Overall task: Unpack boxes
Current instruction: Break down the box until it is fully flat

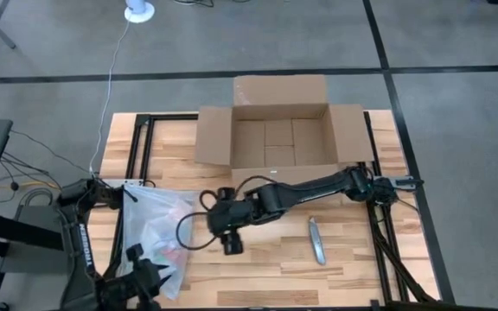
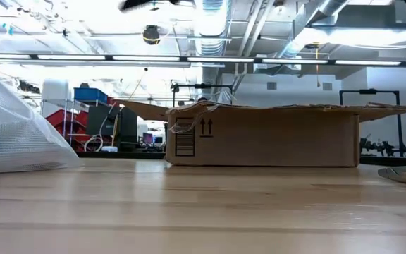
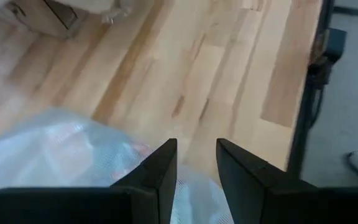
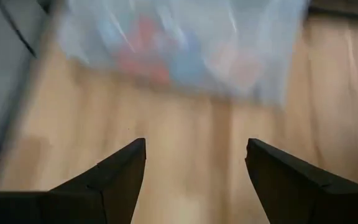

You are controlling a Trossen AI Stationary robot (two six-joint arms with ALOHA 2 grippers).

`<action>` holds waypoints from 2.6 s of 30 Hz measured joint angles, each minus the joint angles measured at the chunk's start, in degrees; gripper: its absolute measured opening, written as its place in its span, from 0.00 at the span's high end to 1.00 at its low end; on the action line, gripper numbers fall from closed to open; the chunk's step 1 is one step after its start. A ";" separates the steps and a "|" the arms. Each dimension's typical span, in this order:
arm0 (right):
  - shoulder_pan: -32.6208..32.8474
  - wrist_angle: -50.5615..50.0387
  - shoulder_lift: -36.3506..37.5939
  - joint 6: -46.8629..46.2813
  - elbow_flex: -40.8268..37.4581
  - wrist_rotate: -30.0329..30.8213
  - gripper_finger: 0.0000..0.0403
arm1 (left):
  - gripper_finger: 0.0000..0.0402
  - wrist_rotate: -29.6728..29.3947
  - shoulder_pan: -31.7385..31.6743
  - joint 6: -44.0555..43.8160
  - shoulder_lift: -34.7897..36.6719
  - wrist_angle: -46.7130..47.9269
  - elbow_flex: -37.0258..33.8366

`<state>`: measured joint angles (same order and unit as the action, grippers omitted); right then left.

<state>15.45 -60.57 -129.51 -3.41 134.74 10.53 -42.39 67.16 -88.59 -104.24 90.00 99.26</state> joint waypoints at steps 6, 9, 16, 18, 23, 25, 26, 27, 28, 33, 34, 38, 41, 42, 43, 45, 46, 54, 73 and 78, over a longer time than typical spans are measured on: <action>1.15 -16.76 2.61 -0.16 0.30 2.93 0.35 | 0.76 -0.54 -5.50 8.05 0.60 -0.98 0.00; 1.78 -22.38 1.79 0.90 -0.36 2.90 0.35 | 0.76 -0.55 -8.53 10.85 2.35 -3.02 0.00; -0.69 -28.23 3.79 7.52 -1.18 4.83 0.35 | 0.76 -0.46 -17.45 24.57 6.94 -13.51 0.00; -2.69 -28.39 4.45 9.32 -1.25 4.96 0.35 | 0.76 0.11 -20.27 28.08 7.78 -15.03 0.00; -9.37 -27.12 5.98 11.38 -1.12 4.35 0.35 | 0.76 1.73 -27.83 34.53 9.06 -14.19 0.00; -11.55 -28.14 5.72 11.19 -1.21 4.32 0.35 | 0.76 3.03 -30.99 38.01 9.18 -14.28 0.00; -12.42 -28.45 5.63 11.10 -1.27 4.33 0.35 | 0.76 3.84 -32.53 40.22 9.16 -14.07 0.00; -13.22 -28.65 5.66 11.16 -1.27 4.16 0.35 | 0.76 4.65 -34.01 42.42 9.09 -13.94 0.00; -13.67 -29.06 6.01 11.34 -1.27 3.97 0.35 | 0.76 5.65 -35.49 44.84 9.09 -13.89 0.00; -15.28 -29.09 10.99 11.62 -1.27 3.90 0.35 | 0.76 12.44 -43.36 60.16 9.45 -14.00 0.00; -15.66 -29.38 12.43 11.06 -1.27 3.93 0.35 | 0.76 13.39 -45.13 63.93 9.84 -14.21 0.00; -16.53 -29.44 20.05 7.68 -1.27 4.34 0.35 | 0.76 18.01 -52.16 78.79 11.58 -14.56 0.00; -16.38 -29.45 26.51 4.54 -1.18 4.39 0.35 | 0.76 23.60 -58.30 89.69 11.87 -18.08 0.00; -16.33 -29.51 28.46 3.19 -1.18 4.37 0.35 | 0.76 26.46 -60.40 93.26 11.87 -19.53 0.00; -16.18 -29.49 30.45 1.57 -1.18 4.37 0.35 | 0.76 29.10 -62.28 96.64 11.56 -21.01 -0.01; -15.55 -29.45 33.93 -2.35 -1.18 4.43 0.35 | 0.76 32.80 -65.80 102.69 10.44 -23.30 0.00; -15.12 -29.47 35.71 -4.19 -1.19 4.45 0.35 | 0.76 33.69 -67.32 105.43 9.54 -23.57 0.00; -9.47 -29.47 44.85 -15.27 -1.18 4.97 0.35 | 0.76 34.40 -75.88 121.68 2.02 -19.39 -0.09; -3.77 -29.44 46.18 -17.30 -1.20 10.57 0.35 | 0.76 37.86 -79.26 128.58 -8.03 -20.09 -0.51; -3.77 -29.42 46.18 -16.95 -1.20 10.55 0.35 | 0.76 37.96 -79.16 129.60 -9.10 -22.81 -3.58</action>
<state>11.68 -90.00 -83.33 -20.36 133.53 21.08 -4.44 -12.00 41.01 -113.35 67.19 95.68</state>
